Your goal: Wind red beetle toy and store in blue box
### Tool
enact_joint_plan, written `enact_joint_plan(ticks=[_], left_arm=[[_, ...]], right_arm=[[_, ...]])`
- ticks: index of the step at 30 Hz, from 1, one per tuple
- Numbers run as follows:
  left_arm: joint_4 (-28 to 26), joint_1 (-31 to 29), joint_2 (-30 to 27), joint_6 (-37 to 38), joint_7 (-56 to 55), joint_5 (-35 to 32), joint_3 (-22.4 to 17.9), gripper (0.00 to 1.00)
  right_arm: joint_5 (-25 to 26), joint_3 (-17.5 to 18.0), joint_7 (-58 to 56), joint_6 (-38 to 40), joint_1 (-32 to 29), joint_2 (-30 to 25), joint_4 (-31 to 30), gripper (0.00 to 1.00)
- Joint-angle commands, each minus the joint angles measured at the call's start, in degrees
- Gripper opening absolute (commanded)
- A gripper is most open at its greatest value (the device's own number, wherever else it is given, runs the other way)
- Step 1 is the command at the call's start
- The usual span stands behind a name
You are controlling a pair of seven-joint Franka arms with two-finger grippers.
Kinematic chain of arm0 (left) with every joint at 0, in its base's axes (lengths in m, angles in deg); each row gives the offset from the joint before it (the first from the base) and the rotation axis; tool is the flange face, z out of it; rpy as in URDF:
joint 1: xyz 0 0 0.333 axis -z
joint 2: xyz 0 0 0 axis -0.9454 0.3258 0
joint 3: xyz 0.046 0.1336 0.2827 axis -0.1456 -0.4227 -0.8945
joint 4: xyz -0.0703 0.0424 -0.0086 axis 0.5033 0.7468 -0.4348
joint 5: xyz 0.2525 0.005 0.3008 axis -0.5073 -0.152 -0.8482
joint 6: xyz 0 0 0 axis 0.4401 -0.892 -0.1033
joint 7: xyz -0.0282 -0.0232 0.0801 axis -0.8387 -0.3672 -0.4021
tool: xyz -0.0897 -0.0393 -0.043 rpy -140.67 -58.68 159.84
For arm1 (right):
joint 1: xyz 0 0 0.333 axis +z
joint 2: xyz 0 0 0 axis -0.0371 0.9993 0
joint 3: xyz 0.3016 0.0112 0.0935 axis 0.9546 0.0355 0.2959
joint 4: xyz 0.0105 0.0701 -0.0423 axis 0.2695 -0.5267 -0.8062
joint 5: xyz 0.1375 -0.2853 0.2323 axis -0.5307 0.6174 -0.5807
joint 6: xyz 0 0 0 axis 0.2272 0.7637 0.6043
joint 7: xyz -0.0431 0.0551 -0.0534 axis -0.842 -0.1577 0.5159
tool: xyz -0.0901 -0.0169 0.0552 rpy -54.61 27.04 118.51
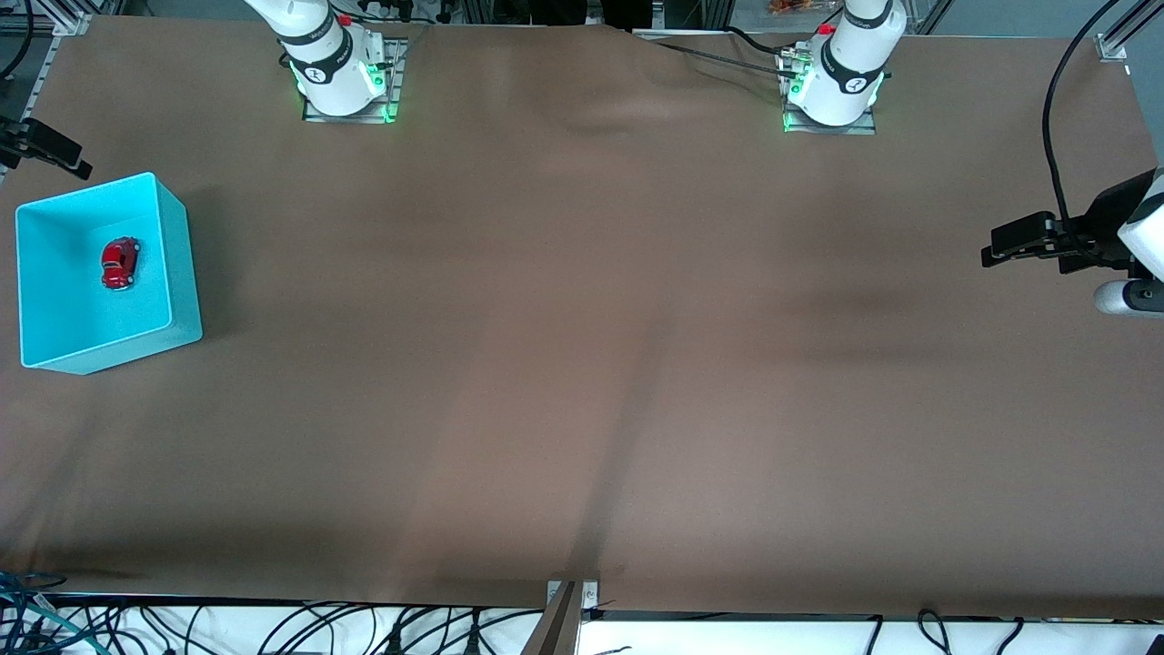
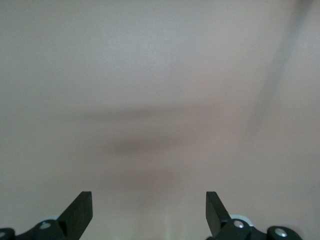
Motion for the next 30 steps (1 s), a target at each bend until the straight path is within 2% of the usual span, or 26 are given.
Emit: enact_joint_plan(ticks=[1, 7, 20, 21, 30], left_arm=[[0.6, 0.2, -0.4, 0.9, 0.6, -0.4, 0.0, 1.00], [0.6, 0.2, -0.4, 0.9, 0.6, -0.4, 0.0, 1.00], [0.6, 0.2, -0.4, 0.9, 0.6, -0.4, 0.0, 1.00], [0.6, 0.2, -0.4, 0.9, 0.6, -0.4, 0.0, 1.00], [0.6, 0.3, -0.4, 0.9, 0.6, -0.4, 0.0, 1.00]], right_arm=[[-2.8, 2.5, 3.9, 4.9, 0.0, 5.0, 7.6, 1.00], [-3.5, 5.8, 6.9, 7.0, 0.0, 8.6, 12.4, 1.00], [-4.2, 11.9, 14.4, 7.2, 0.0, 14.2, 18.4, 1.00], [-4.2, 13.3, 15.5, 7.1, -0.1, 15.1, 19.3, 1.00], [-4.3, 14.8, 15.5, 6.2, -0.3, 16.5, 20.0, 1.00]])
